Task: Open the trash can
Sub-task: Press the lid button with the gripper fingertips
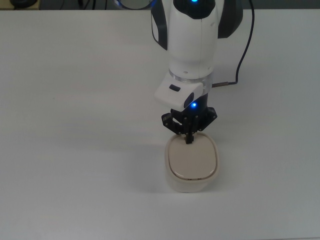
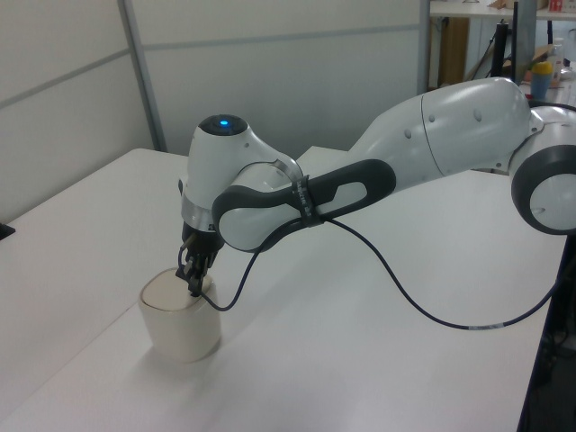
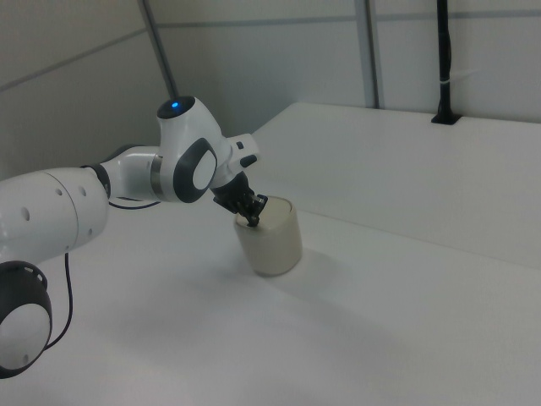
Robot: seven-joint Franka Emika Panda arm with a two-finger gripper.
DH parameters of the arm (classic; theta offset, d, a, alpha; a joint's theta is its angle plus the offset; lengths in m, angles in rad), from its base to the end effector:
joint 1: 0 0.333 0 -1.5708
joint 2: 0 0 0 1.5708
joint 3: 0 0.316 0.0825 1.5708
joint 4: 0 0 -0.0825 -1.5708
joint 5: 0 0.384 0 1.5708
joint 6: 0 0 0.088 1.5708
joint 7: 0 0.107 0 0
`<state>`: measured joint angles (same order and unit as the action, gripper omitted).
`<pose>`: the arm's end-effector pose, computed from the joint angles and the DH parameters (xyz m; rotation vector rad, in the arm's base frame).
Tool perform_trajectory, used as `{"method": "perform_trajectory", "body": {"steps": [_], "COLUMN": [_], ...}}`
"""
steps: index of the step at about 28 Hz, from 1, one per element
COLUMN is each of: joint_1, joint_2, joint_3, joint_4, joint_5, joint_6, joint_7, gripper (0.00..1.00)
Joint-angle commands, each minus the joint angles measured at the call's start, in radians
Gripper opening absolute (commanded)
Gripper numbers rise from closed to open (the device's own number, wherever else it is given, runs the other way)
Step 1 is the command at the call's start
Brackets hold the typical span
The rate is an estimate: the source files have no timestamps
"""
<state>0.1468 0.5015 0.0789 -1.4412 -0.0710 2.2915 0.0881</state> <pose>0.7153 0.1513 0.4381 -3.0547 -0.2428 -0.5419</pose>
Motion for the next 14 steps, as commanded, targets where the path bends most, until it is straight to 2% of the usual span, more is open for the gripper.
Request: {"method": "perform_trajectory", "body": {"steps": [1,8,14], "joint_1": [0.014,0.013,0.007], "joint_2": [0.020,-0.017,-0.103], "joint_3": [-0.005,-0.007,-0.007], "joint_4": [-0.001,0.001,-0.002], "joint_5": [-0.019,-0.006,0.004], "joint_6": [0.020,0.016,0.000], "joint_7": [0.029,0.029,0.033], "gripper": [0.00,0.00,0.00]}}
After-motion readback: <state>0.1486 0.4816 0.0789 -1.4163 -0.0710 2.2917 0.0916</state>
